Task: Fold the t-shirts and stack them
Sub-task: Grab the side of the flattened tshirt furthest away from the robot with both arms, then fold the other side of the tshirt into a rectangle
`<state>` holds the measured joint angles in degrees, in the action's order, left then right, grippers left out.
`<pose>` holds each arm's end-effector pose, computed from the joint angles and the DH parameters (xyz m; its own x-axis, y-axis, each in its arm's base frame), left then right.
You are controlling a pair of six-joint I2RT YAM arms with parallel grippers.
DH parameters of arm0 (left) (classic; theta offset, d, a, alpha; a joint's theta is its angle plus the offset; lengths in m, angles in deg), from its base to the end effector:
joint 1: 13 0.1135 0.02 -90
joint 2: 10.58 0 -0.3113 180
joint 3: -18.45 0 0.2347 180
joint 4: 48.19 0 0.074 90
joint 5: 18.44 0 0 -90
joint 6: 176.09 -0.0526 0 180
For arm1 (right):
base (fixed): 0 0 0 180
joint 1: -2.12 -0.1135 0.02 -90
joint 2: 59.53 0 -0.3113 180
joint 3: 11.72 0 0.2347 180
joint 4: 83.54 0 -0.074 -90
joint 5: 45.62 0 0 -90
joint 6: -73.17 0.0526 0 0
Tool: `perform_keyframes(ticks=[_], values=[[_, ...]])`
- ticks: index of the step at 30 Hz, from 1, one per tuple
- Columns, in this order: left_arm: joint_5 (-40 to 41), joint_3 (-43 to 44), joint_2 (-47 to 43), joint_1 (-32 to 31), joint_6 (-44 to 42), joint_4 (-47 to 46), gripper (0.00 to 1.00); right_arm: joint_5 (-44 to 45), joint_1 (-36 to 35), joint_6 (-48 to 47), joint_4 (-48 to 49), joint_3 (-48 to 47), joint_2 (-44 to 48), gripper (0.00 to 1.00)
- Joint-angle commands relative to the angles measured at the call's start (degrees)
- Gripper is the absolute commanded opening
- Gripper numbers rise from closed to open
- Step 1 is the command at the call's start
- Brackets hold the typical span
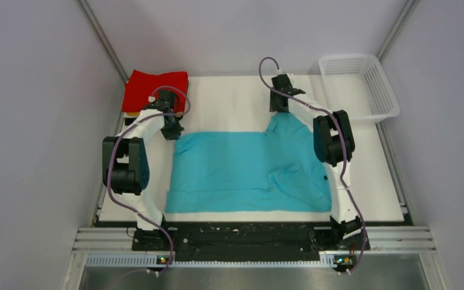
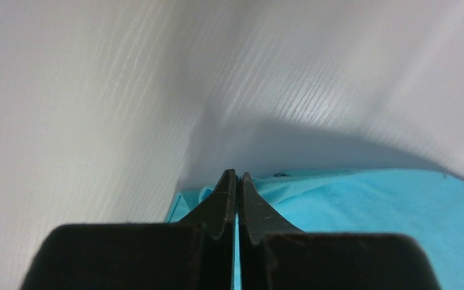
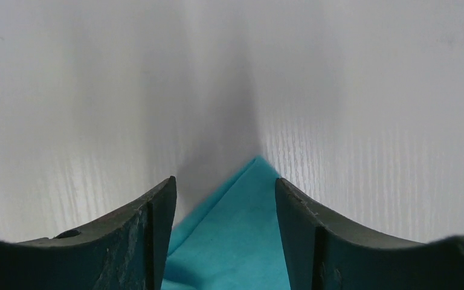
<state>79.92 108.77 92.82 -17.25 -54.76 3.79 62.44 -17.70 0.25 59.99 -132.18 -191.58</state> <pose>0.3734 -0.0201 0.2489 -0.7787 -0.4580 -0.4287 -0.4598 0.8816 -0.1066 0.5148 0.1682 0.2053 -0.7063 0.0422 -0.7066 0.0837 0.9962 -0.0241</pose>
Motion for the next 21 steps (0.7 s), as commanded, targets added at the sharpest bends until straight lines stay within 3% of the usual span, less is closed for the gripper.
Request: perform_keyframes(ticks=[1, 5, 12, 16, 21], values=[[0.06, -0.51, -3.31, -0.32, -0.64, -1.37, 0.00, 4.64, -1.30, -0.52, -5.68, -1.89, -1.01, 0.59], [-0.40, -0.64, -3.46, -0.41, -0.66, -1.40, 0.00, 5.96, -1.37, 0.97, -5.49, 2.50, 1.07, 0.55], [-0.20, -1.10, -4.07, -0.58, -0.49, -1.57, 0.00, 8.09, -1.39, 4.32, -4.18, 9.23, 5.70, 0.34], [-0.03, -1.17, -4.20, -0.58, -0.61, -1.59, 0.00, 8.20, -1.37, 6.13, -2.14, 11.89, 7.84, 0.14], [-0.29, -1.33, -4.77, -0.74, -0.33, -1.22, 0.00, 8.19, -1.59, 4.94, 1.27, 12.34, 9.85, 0.00]])
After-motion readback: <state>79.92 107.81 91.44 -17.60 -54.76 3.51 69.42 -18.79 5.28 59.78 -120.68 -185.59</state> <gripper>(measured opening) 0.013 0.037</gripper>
